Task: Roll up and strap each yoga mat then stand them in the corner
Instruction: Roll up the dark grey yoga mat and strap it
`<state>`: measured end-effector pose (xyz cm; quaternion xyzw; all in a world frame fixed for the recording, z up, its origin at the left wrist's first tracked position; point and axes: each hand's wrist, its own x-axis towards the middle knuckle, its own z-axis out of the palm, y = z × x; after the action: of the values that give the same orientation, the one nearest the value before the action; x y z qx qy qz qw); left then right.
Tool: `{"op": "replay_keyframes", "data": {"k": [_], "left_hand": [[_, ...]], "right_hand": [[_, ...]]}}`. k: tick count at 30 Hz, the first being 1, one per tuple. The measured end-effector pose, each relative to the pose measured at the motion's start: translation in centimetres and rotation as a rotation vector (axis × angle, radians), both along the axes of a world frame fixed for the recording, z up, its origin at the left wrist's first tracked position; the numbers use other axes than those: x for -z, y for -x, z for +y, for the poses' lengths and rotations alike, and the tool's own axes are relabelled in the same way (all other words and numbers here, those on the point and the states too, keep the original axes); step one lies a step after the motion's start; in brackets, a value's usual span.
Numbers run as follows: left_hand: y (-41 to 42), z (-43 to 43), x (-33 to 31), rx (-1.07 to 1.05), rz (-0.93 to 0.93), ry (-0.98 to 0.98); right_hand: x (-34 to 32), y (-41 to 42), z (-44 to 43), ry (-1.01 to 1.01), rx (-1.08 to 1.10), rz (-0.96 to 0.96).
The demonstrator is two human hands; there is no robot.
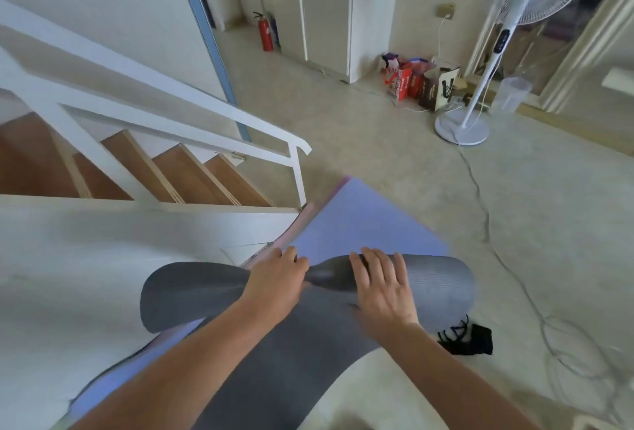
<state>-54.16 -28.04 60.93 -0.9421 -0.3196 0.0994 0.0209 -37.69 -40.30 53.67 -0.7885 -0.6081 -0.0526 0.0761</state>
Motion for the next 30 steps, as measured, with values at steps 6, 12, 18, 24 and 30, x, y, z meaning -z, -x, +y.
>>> {"op": "replay_keyframes", "data": {"k": [6, 12, 18, 24, 30], "left_hand": [[2.1, -3.8, -4.1, -0.023, 0.047, 0.013], [5.4, -6.4, -5.0, -0.037, 0.11, -0.212], [6.7, -7.4, -3.4, -0.155, 0.087, -0.144], [7.3, -7.3, -3.9, -0.299, 0.022, 0.171], [7.3, -7.7, -3.7, -0.293, 0.167, 0.138]], "right_hand": [[-2.0, 0.4, 0.2, -0.044, -0.161, 0.088], [-5.3, 1.8, 1.0, -0.034, -0.392, 0.011], [-6.4, 5.0, -0.2, 0.022, -0.483, -0.101], [-5.7, 6.2, -2.2, 0.088, -0.407, -0.151], [-5.9, 8.0, -2.0, 0.274, -0.31, -0.032]]}}
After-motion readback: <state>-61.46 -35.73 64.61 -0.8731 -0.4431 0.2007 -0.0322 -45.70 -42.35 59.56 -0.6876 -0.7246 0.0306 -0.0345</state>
